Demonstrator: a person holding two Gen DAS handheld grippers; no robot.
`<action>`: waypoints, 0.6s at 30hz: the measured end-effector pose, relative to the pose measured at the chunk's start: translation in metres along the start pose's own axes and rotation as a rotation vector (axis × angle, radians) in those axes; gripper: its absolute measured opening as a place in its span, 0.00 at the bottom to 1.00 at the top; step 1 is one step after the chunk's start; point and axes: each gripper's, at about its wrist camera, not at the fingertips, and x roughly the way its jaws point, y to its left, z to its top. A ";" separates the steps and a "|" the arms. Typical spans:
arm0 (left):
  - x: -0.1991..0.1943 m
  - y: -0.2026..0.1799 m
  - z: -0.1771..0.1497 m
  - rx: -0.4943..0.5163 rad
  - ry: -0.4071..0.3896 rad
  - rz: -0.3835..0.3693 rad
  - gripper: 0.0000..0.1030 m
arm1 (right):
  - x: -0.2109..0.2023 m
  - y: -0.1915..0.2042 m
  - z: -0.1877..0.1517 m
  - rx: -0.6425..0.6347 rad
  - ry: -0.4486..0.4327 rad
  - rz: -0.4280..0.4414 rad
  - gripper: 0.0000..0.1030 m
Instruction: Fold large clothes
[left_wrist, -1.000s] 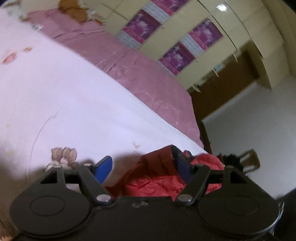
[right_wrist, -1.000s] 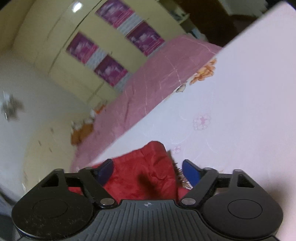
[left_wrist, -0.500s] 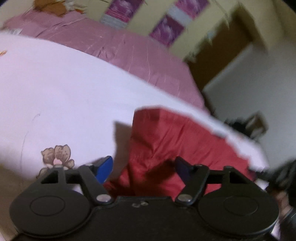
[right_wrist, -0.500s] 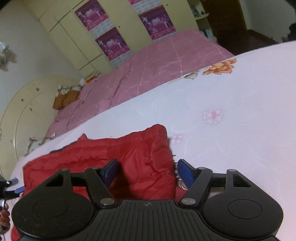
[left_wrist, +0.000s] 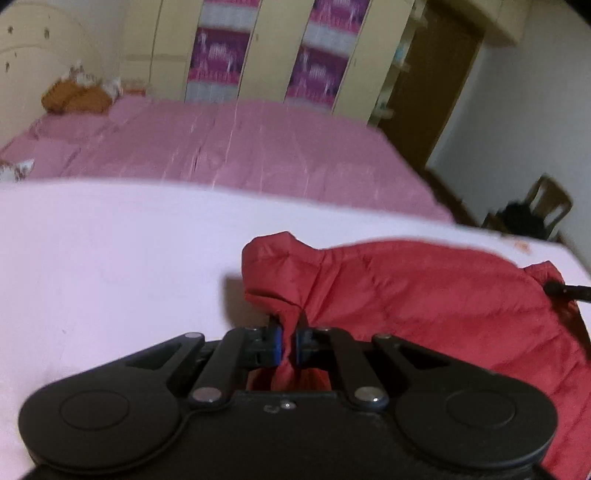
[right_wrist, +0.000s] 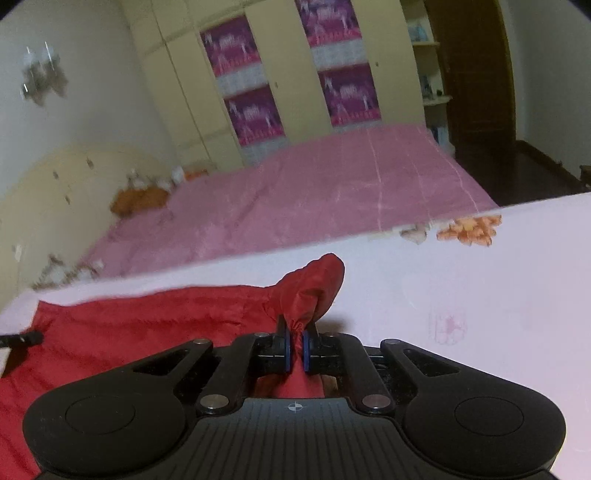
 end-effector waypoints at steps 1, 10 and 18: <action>0.006 -0.002 0.000 -0.003 0.016 0.006 0.06 | 0.008 0.000 -0.004 -0.005 0.032 -0.016 0.05; 0.016 -0.008 0.003 0.017 0.035 0.046 0.06 | 0.028 -0.008 -0.023 0.017 0.067 -0.039 0.05; -0.024 -0.036 -0.001 0.218 -0.066 0.393 0.80 | 0.014 0.017 -0.007 -0.115 0.094 -0.231 0.68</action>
